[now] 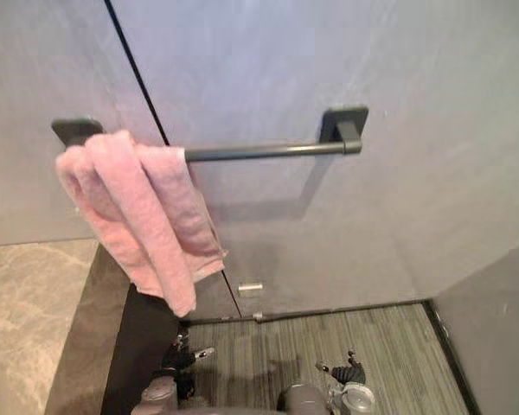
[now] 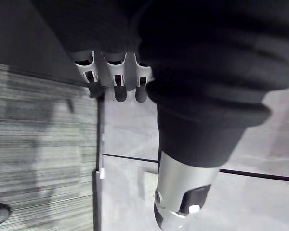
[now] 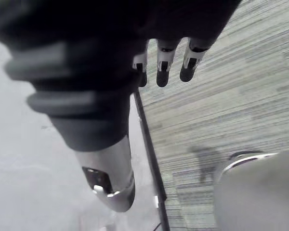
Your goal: Organize washtable
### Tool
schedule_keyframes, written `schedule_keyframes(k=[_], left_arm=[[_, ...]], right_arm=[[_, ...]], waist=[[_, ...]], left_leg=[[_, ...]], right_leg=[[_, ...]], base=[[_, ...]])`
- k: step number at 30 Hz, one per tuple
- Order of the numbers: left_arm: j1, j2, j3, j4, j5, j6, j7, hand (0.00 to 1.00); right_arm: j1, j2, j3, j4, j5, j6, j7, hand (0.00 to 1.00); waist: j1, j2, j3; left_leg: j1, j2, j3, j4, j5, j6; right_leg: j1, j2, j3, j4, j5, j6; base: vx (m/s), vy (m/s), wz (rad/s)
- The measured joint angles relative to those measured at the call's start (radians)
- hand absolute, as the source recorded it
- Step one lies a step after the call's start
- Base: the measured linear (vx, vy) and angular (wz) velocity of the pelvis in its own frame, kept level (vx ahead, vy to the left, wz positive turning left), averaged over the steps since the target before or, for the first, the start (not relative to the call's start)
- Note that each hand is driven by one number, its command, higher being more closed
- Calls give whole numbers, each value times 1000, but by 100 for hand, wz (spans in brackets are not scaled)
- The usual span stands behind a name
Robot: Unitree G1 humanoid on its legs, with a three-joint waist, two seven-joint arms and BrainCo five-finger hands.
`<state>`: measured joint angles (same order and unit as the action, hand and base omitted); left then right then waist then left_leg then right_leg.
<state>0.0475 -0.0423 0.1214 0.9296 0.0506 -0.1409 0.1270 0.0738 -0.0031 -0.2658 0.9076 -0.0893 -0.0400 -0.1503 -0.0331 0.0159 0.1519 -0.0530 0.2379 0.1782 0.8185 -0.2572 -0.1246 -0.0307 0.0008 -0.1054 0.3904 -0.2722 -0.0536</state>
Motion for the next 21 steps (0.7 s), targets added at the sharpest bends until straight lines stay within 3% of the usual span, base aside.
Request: schedule_keyframes(k=[2, 4, 5, 6, 9, 12, 16, 21], left_arm=[[1, -1, 1, 0, 0, 0, 0, 0], [4, 0, 0, 1, 0, 1, 0, 0], [3, 1, -4, 2, 0, 1, -1, 0], [1, 4, -13, 4, 0, 1, -2, 0], [1, 44, -46, 19, 0, 2, -6, 0], [14, 70, -48, 35, 0, 2, -13, 0], [22, 86, -49, 54, 1, 2, -13, 0], [20, 89, -56, 62, 1, 1, -13, 0]], right_arm=[[3, 7, -3, 0, 0, 1, 0, 0], [4, 11, -5, 9, 1, 1, 0, 0], [6, 12, -12, 10, 1, 1, -1, 0], [11, 0, -23, 12, 5, -1, -1, 0], [8, 11, -32, 38, 4, 3, 0, 0], [5, 13, -35, 57, 2, 3, 0, 0], [6, 11, -40, 65, 0, 3, 0, 0], [-1, -14, -39, 90, 0, -2, -1, 0]], waist=[[8, 5, 1], [20, 2, 2], [19, 3, 3], [19, 23, -1], [18, -28, -7], [19, -33, -7], [18, -33, -9], [17, -33, -11]], left_leg=[[-46, 9, 36, -29, -15, 24], [-71, -12, 45, -179, -16, 28], [-77, -29, 43, -288, 2, 29], [-79, -51, 18, -416, 85, 30], [-42, -123, 16, -478, 105, 49], [-19, -141, 18, -501, 104, 50], [19, -149, 18, -550, 119, 52], [61, -150, 11, -674, 192, 51]], right_leg=[[37, -9, 20, -18, 0, 0], [58, -34, 29, -18, -2, 5], [68, -45, 30, -15, -14, 26], [70, -47, 33, -2, -37, 63], [82, -99, 71, -40, -48, 84], [118, -112, 82, -90, -27, 109], [151, -107, 83, -132, -8, 107], [157, -89, 84, -177, 40, 97]], base=[[200, 78, -30], [157, 128, -27], [213, 249, 3], [212, 237, 10], [152, 155, 18], [112, 100, 3], [23, 3, -1], [-9, -14, 0]])
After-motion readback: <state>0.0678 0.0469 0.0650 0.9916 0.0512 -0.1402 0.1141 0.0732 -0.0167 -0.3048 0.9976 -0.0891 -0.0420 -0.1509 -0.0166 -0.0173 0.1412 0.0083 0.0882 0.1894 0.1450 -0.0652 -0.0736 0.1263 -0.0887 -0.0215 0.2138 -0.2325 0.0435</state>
